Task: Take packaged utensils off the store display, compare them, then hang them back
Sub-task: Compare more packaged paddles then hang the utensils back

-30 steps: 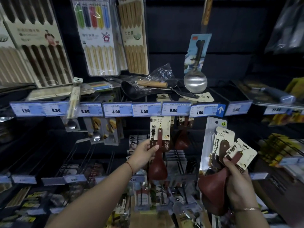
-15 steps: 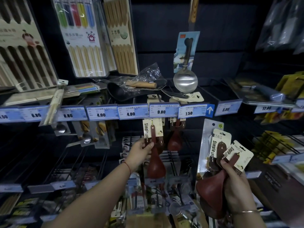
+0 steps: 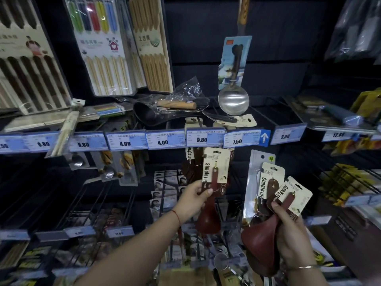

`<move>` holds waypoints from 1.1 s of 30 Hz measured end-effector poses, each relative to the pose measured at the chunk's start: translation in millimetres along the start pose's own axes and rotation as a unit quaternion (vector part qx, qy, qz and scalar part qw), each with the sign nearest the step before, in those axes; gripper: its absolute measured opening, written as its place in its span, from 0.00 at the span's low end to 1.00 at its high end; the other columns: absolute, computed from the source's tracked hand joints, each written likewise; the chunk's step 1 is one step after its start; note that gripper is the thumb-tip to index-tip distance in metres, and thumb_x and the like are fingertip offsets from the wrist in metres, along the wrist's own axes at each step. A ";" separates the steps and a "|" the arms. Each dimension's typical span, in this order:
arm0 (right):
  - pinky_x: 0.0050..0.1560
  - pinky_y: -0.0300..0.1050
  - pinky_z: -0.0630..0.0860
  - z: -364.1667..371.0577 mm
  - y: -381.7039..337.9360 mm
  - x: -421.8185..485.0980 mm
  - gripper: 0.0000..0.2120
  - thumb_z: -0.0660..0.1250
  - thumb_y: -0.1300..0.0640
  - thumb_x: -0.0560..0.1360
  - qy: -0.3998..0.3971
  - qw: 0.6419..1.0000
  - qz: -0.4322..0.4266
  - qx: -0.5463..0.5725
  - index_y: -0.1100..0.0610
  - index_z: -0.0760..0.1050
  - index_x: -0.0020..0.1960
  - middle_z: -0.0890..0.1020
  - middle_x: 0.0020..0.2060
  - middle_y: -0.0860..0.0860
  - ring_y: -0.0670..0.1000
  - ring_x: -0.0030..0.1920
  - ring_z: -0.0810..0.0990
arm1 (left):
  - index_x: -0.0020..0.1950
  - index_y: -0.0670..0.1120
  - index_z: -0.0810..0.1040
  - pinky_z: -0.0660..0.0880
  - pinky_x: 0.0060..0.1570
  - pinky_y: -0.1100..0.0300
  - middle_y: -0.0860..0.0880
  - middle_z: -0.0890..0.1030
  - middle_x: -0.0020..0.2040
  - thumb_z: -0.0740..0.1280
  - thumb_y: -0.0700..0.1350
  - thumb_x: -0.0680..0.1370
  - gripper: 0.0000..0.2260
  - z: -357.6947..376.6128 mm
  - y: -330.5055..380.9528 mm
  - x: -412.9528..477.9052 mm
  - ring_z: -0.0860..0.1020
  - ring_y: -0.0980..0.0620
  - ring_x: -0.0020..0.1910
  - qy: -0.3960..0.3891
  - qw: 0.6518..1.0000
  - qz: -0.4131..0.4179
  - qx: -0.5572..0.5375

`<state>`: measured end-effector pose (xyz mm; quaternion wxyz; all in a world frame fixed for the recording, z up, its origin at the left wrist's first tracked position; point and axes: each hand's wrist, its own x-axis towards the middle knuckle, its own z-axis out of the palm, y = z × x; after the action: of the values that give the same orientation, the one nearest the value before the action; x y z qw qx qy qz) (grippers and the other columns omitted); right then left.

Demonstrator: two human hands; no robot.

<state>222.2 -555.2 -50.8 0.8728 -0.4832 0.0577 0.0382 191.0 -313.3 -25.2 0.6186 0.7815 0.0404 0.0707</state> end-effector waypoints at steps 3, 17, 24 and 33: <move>0.52 0.59 0.80 -9.5 -1.8 2.5 0.19 0.66 0.64 0.77 0.014 1.000 0.003 0.013 0.54 0.74 0.67 0.83 0.56 0.59 0.59 0.51 0.85 | 0.62 0.44 0.76 0.74 0.46 0.73 0.51 0.80 0.55 0.63 0.39 0.80 0.11 15.7 10.7 10.5 0.78 0.69 0.46 0.005 0.999 0.039 0.019; 0.43 0.54 0.83 -29.7 -6.5 13.4 0.17 0.63 0.66 0.78 0.006 1.000 0.007 0.027 0.59 0.75 0.66 0.84 0.52 0.61 0.57 0.41 0.87 | 0.59 0.41 0.79 0.76 0.57 0.55 0.45 0.83 0.55 0.65 0.40 0.79 0.10 35.9 17.9 21.8 0.80 0.51 0.56 0.088 0.990 0.104 0.034; 0.51 0.59 0.81 -28.4 -5.0 14.2 0.13 0.67 0.64 0.76 0.017 0.999 0.029 0.023 0.52 0.81 0.58 0.86 0.51 0.59 0.60 0.48 0.86 | 0.62 0.42 0.77 0.77 0.50 0.57 0.47 0.82 0.54 0.64 0.43 0.80 0.12 42.5 21.9 25.4 0.79 0.55 0.48 0.057 0.993 0.086 0.050; 0.43 0.54 0.83 -30.5 -4.0 14.4 0.17 0.69 0.63 0.75 0.022 0.999 0.030 0.021 0.53 0.77 0.63 0.85 0.52 0.59 0.60 0.49 0.86 | 0.55 0.56 0.77 0.78 0.56 0.54 0.53 0.82 0.52 0.64 0.42 0.80 0.09 51.8 22.7 15.7 0.81 0.53 0.54 0.048 0.996 0.070 0.001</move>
<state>235.0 -583.0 -65.5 0.8799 -0.4633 0.0917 0.0526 214.2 -366.0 -13.8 0.6087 0.7787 0.0157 0.1511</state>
